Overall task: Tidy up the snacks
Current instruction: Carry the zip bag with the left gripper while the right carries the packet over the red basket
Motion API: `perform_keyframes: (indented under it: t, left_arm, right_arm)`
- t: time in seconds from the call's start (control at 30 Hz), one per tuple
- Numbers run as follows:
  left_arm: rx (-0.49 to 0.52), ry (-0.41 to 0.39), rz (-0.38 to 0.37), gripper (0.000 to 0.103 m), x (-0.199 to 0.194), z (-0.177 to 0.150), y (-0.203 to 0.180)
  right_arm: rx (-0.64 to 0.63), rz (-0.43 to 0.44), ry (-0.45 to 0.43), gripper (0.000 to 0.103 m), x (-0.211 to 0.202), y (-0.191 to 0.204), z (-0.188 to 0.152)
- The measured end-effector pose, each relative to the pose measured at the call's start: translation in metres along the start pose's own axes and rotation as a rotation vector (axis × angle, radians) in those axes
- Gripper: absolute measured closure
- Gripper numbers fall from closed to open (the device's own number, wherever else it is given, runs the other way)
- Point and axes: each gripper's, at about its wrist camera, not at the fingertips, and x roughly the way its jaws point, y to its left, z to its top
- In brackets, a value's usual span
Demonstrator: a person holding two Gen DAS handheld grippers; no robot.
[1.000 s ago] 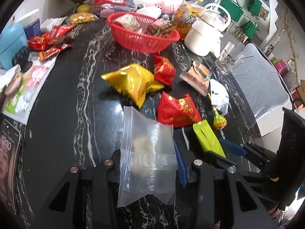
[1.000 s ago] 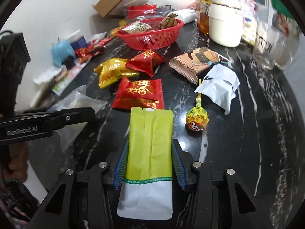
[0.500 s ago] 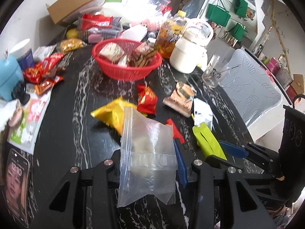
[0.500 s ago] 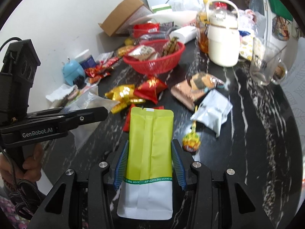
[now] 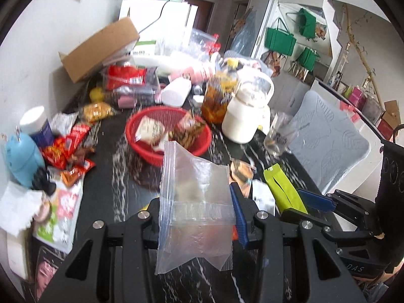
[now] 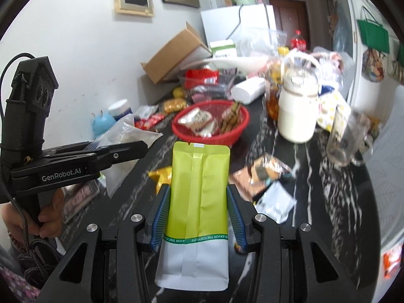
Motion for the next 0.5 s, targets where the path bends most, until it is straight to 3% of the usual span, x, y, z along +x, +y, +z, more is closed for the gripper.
perform_keyframes:
  t: [0.5]
  left_arm:
    - [0.014, -0.137, 0.008, 0.062, 0.003, 0.070, 0.006]
  right_arm:
    - [-0.070, -0.008, -0.105, 0.059, 0.005, -0.008, 0.068]
